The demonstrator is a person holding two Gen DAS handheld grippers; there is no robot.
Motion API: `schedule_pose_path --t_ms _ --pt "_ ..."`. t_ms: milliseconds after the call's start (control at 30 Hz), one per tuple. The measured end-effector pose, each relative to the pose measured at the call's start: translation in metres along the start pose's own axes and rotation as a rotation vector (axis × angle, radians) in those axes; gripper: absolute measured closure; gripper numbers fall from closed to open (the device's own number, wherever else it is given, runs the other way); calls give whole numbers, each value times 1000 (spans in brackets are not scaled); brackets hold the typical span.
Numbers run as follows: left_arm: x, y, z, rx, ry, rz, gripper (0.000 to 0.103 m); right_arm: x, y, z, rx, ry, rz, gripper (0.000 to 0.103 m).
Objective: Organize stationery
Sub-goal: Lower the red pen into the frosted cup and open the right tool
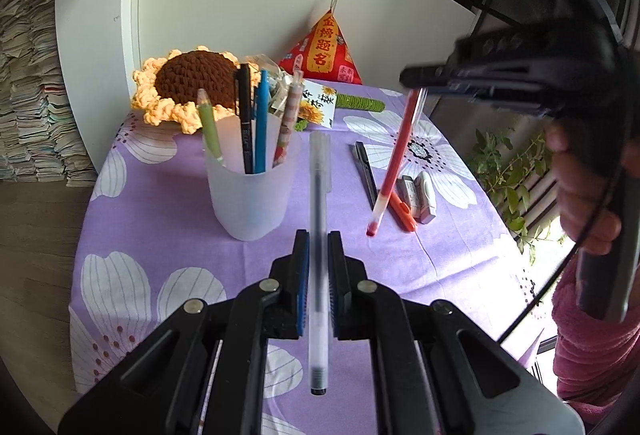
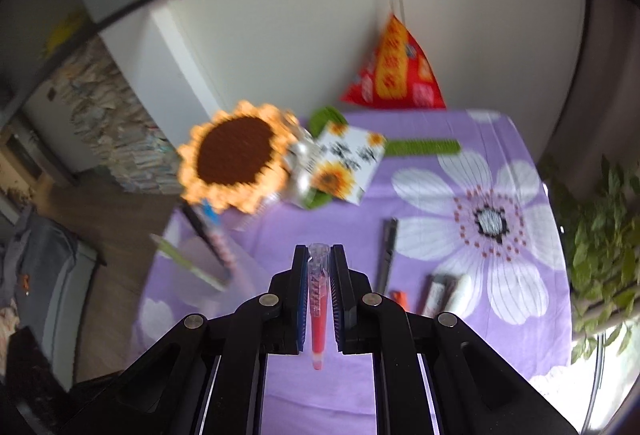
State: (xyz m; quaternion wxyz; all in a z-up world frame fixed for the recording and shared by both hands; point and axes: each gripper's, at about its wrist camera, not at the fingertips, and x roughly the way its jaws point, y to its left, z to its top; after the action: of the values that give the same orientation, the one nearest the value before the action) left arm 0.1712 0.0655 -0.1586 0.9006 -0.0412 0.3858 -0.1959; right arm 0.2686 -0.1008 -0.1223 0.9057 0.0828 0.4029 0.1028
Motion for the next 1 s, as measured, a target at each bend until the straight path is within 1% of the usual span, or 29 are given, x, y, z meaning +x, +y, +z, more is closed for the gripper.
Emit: schedule_pose_path --t_ms 133,267,367,467,567,633,800,1000 --pt "-10 6 -1 -10 -18 20 96 -30 27 17 -51 -87 56 92" --pt "-21 13 -2 -25 -38 46 96 -49 49 33 -80 -161 98 92" --pt "-27 18 -2 -38 -47 68 96 -48 65 42 -107 -207 111 92" --pt "-35 23 -4 -48 -55 90 96 -33 81 45 -145 -222 110 92" --pt "-40 28 -6 -56 -62 105 96 -15 94 43 -184 -216 98 92" --pt "-43 33 -7 -66 -67 116 96 -1 97 41 -195 -196 90 92" --pt "-41 41 -7 -81 -65 122 96 27 91 32 -187 -125 62 92" --pt "-38 39 -6 -71 -61 104 96 42 81 19 -180 -75 43 92"
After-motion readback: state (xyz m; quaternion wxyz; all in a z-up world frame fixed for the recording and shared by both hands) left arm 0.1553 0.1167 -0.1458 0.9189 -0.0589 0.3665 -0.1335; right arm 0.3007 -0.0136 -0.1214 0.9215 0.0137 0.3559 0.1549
